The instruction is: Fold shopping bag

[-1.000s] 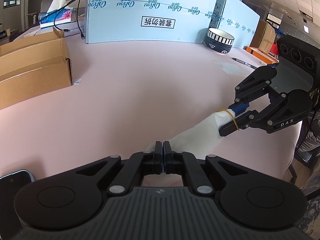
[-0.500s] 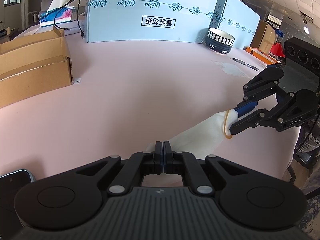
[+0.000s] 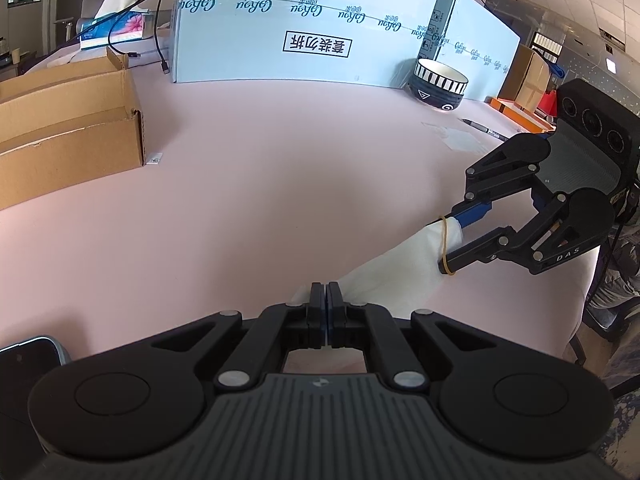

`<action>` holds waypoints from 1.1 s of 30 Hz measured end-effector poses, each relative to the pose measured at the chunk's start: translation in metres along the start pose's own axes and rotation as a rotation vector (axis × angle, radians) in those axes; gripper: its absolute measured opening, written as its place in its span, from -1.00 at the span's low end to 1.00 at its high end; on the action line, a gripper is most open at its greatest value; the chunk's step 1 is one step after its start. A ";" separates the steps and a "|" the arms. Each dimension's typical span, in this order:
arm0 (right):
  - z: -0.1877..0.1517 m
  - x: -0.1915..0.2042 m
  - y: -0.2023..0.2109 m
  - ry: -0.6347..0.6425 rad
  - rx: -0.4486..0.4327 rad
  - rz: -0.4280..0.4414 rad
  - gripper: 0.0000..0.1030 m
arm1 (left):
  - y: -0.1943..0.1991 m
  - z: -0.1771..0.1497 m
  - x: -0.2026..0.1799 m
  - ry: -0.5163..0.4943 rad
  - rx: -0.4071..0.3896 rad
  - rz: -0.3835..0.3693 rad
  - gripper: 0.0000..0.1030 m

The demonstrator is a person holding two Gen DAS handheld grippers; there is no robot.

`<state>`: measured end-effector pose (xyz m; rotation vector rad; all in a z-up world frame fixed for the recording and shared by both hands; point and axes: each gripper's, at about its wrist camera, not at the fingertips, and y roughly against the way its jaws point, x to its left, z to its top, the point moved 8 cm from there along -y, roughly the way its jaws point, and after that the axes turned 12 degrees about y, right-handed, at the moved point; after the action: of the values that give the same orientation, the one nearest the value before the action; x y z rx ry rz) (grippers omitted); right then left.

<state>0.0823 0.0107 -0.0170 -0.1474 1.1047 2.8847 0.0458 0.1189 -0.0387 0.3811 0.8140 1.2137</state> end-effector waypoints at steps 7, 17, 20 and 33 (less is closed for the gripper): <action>0.004 0.005 -0.006 0.037 -0.027 0.017 -0.54 | 0.000 0.000 0.000 0.009 0.001 -0.005 -0.98; 0.008 0.004 -0.011 -0.006 -0.071 0.055 -0.36 | 0.000 0.000 0.001 0.022 -0.002 -0.014 -0.98; 0.008 0.001 -0.010 -0.032 -0.083 0.077 -0.37 | 0.000 0.000 0.002 0.026 -0.002 -0.019 -0.98; 0.007 0.015 -0.002 0.098 -0.064 0.063 -0.69 | -0.001 0.001 0.005 0.040 0.010 -0.035 -0.98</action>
<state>0.0670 0.0168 -0.0147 -0.2639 1.0503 3.0002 0.0479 0.1231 -0.0402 0.3503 0.8580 1.1887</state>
